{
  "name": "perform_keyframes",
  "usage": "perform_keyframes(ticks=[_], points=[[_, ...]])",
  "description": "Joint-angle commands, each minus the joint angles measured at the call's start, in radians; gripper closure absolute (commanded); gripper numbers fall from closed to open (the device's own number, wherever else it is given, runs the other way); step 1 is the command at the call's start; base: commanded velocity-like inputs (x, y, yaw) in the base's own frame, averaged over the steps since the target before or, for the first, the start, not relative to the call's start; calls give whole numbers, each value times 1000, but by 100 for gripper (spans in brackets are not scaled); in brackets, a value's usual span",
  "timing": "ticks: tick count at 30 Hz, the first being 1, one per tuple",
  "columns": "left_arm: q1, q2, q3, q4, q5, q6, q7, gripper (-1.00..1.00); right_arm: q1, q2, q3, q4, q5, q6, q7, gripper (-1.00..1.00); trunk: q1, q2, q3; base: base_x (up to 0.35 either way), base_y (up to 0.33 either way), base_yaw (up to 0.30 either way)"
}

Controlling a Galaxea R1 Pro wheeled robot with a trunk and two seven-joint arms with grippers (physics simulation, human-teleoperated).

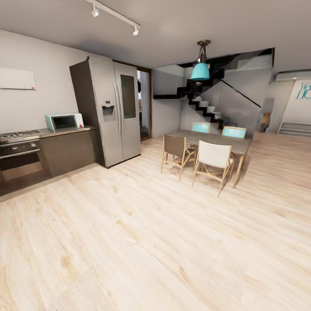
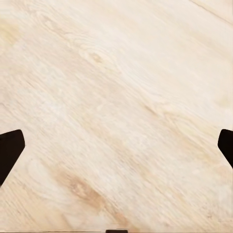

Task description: Pick up the poster from the kitchen countertop and hang it on one of the wall nails in the kitchen.

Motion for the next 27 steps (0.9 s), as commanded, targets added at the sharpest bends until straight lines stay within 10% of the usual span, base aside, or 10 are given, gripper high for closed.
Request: perform_keyframes(ticks=[1, 27], points=[[0, 0, 1, -1, 0, -2, 0, -100, -1, 0, 1, 1, 4, -3, -1, -100, 0, 0, -1, 0, 0, 292], [0, 0, 1, -1, 0, -2, 0, -100, -1, 0, 1, 1, 4, -3, -1, -100, 0, 0, -1, 0, 0, 292]])
